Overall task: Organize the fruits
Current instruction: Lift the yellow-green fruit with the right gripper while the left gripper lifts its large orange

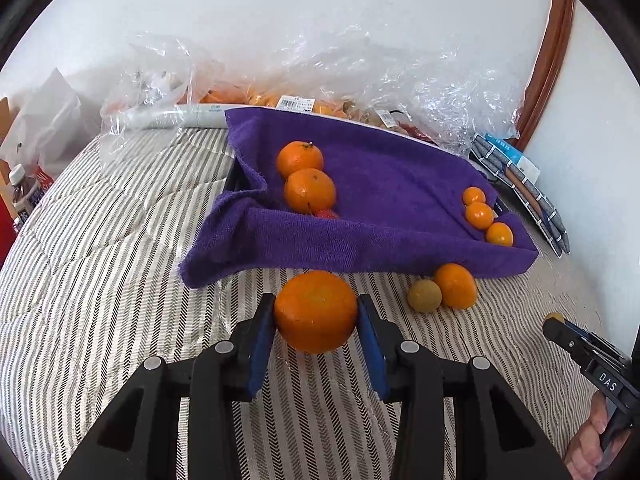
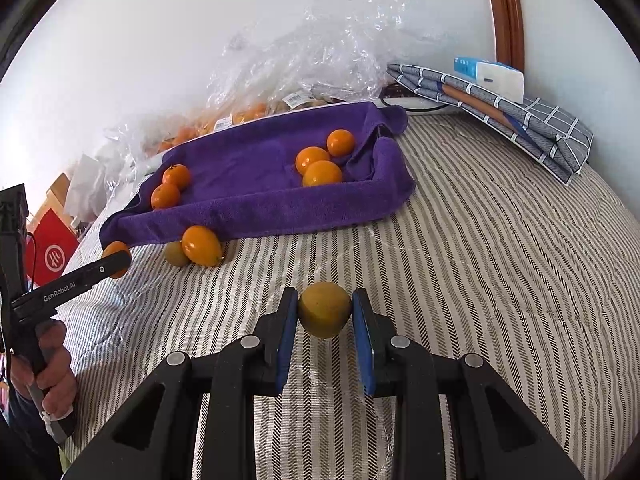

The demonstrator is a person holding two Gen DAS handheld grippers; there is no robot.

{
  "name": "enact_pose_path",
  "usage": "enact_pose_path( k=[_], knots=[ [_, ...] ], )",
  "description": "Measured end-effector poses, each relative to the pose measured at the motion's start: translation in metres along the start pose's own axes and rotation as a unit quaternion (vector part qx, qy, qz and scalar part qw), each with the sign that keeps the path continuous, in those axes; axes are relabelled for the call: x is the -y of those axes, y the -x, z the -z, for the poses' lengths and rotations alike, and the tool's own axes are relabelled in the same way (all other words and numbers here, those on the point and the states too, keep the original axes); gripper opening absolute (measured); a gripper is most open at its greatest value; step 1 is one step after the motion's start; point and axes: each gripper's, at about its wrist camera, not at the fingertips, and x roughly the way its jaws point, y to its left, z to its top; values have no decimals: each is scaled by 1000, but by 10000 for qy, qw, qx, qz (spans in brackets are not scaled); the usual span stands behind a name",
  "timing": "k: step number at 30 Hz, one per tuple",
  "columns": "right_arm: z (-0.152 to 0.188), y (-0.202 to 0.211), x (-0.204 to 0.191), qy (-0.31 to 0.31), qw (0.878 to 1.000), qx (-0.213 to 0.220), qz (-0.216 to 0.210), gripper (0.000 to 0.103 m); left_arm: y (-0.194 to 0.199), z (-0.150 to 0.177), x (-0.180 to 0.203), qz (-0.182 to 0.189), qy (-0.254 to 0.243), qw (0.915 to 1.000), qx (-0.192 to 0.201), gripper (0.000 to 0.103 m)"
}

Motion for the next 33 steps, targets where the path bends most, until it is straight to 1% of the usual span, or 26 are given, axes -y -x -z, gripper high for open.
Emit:
enact_pose_path(
  k=[5, 10, 18, 26, 33],
  knots=[
    [0, 0, -2, 29, 10000, -28, -56, 27, 4, 0, 1, -44, -6, 9999, 127, 38],
    [0, -1, -4, 93, 9999, -48, -74, 27, 6, 0, 3, 18, -82, 9998, 178, 38],
    [3, 5, -17, 466, 9987, 87, -213, 27, 15, 1, 12, 40, -296, 9987, 414, 38],
    [4, 11, -15, 451, 9983, 211, -299, 27, 20, 2, 8, 85, -210, 9984, 516, 38],
    [3, 12, -11, 360, 9984, 76, -422, 27, 19, 2, 2, 239, -73, 9987, 442, 38]
  ],
)
